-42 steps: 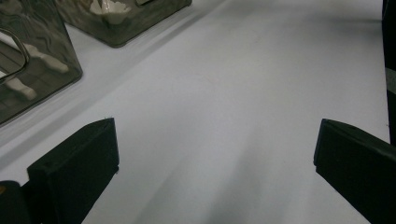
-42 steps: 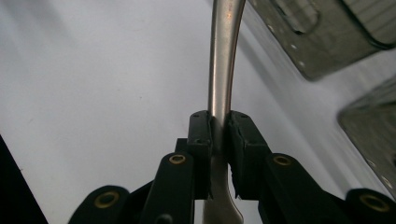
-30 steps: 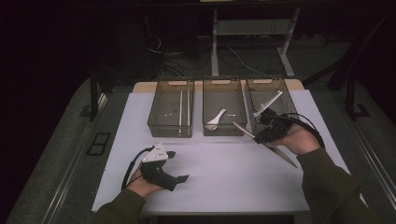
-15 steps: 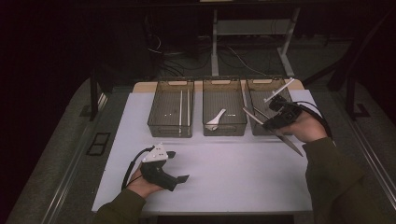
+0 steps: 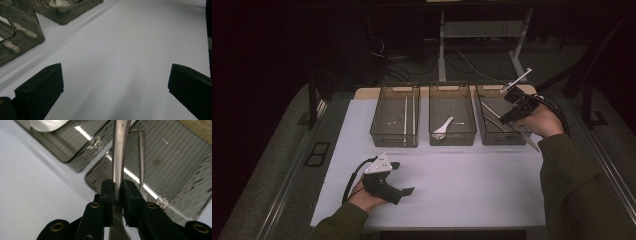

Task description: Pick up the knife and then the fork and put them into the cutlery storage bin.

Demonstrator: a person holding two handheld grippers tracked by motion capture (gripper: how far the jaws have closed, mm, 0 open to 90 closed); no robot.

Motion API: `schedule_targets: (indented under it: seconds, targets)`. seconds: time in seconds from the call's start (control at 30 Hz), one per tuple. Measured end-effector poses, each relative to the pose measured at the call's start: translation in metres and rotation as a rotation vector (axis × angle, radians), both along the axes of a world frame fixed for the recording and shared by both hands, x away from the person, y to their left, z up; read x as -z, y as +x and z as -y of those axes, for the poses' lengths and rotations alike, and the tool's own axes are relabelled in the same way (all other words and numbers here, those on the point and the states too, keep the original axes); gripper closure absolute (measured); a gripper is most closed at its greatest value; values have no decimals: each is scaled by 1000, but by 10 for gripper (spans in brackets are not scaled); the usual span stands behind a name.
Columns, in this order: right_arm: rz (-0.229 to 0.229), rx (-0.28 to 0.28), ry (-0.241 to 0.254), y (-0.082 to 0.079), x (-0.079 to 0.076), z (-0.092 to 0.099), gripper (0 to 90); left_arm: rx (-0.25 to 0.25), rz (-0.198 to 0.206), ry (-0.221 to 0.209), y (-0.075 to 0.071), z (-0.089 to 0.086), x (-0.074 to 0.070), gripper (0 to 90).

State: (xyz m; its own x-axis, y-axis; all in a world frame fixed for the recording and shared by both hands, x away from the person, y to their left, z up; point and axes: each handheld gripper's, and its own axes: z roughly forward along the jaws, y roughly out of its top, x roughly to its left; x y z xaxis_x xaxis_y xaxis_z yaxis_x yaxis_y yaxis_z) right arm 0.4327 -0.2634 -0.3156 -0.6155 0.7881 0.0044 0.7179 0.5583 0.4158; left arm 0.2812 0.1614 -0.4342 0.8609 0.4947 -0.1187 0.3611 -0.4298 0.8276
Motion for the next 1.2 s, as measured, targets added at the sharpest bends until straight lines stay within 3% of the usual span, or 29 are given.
schedule_targets:
  seconds: [0.4,0.83,1.03,1.2]
  targets:
    - [-14,70,-3,41,7,10,792,-2,-5,1,0,1,1,0]
    - [-33,118,-41,89,21,16,791,2,-11,-11,1,0,1,0]
    - [-32,131,-20,104,27,13,791,0,-15,-12,1,0,1,0]
    - [-53,134,-54,110,40,6,790,2,-10,-12,1,0,1,0]
